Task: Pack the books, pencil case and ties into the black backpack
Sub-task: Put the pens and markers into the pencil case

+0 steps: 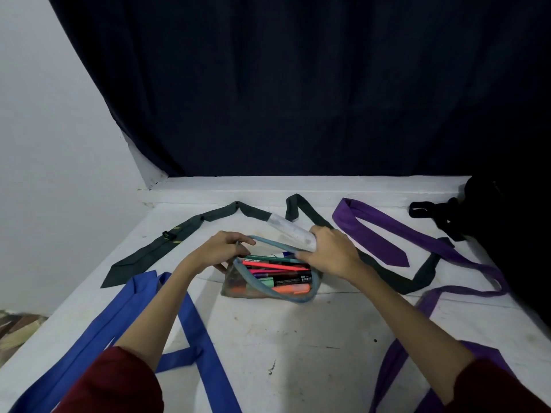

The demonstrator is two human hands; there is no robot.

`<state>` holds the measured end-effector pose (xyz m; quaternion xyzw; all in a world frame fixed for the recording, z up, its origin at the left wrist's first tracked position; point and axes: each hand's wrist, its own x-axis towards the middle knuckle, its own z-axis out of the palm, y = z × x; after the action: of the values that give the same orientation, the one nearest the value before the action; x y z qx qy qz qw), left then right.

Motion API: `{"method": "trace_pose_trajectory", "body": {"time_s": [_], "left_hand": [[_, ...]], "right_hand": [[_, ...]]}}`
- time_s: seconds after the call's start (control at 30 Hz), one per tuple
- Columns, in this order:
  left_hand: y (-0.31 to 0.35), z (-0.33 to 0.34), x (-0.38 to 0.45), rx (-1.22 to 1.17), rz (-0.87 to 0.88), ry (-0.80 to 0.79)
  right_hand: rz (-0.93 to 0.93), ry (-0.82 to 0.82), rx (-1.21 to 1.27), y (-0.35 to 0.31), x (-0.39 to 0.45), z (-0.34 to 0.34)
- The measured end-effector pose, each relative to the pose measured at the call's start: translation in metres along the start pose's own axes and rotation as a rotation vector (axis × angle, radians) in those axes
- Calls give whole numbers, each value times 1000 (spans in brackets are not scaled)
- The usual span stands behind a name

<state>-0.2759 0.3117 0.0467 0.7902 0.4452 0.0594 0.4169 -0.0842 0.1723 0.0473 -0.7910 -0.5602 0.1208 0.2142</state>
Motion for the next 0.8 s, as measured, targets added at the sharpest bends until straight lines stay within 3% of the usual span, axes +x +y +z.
{"method": "trace_pose_trajectory", "body": {"time_s": [0.13, 0.4, 0.6, 0.8], "left_hand": [[4, -4, -9, 135, 72, -38], [19, 3, -27, 513, 165, -163], [44, 18, -10, 250, 248, -160], [55, 50, 2, 110, 273, -5]], "right_hand": [[65, 134, -77, 8, 9, 0], [186, 97, -15, 33, 8, -28], [267, 103, 59, 68, -19, -61], [326, 108, 69, 89, -30, -59]]}}
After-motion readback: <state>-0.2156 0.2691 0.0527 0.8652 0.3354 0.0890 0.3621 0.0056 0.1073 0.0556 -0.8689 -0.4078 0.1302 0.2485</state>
